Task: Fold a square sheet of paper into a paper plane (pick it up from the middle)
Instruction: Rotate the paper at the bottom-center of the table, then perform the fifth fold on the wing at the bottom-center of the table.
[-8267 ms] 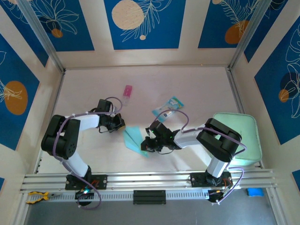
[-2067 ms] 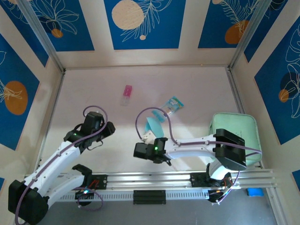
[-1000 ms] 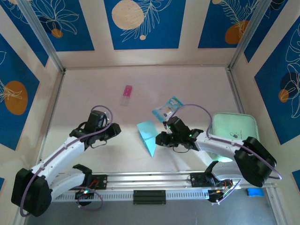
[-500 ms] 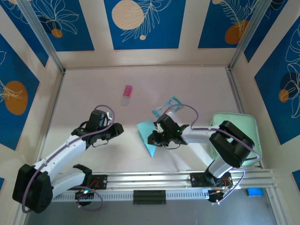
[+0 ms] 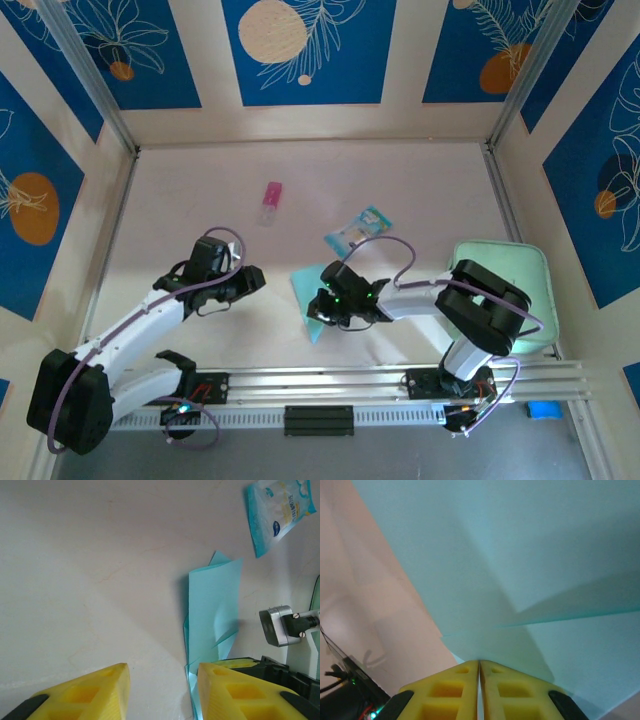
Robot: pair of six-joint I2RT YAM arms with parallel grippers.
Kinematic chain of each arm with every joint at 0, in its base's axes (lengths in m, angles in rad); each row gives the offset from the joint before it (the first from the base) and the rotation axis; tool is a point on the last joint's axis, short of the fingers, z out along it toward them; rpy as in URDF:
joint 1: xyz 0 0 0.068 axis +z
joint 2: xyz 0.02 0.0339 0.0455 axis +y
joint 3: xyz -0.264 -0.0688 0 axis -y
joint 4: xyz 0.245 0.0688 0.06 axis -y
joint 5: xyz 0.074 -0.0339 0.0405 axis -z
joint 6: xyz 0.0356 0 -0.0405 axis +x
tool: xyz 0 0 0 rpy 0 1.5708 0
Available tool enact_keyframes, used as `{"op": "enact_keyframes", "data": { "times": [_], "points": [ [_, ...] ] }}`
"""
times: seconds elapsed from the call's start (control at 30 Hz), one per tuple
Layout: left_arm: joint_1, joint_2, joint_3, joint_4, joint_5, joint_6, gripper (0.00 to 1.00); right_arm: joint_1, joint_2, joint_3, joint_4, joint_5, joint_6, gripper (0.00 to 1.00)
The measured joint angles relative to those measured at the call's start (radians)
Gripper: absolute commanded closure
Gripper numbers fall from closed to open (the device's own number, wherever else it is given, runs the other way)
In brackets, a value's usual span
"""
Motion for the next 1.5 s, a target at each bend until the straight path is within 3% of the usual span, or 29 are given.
{"op": "enact_keyframes", "data": {
  "times": [0.23,0.4,0.5,0.67,0.87,1.23,1.5],
  "points": [
    [0.001,0.0,-0.016,0.029,0.03,-0.01,0.57,0.09,0.01,-0.08,0.217,0.162,0.27,0.87],
    [0.002,0.003,-0.021,0.058,0.067,-0.011,0.57,0.125,0.032,-0.08,0.284,0.227,0.353,0.83],
    [0.002,0.016,-0.021,0.079,0.093,-0.015,0.57,0.126,0.019,-0.078,0.263,0.237,0.327,0.8],
    [0.002,0.063,-0.024,0.122,0.143,-0.029,0.6,0.121,-0.088,-0.024,0.077,0.254,0.198,0.79],
    [-0.007,0.143,-0.022,0.194,0.206,-0.055,0.74,0.064,-0.186,-0.023,0.02,0.225,0.07,0.82],
    [-0.16,0.343,0.096,0.268,0.228,-0.064,0.84,-0.097,-0.318,-0.201,-0.038,0.145,0.007,0.84],
    [-0.207,0.489,0.186,0.306,0.23,-0.072,0.86,-0.133,-0.352,-0.219,-0.047,0.094,-0.022,0.83]
  ]
}}
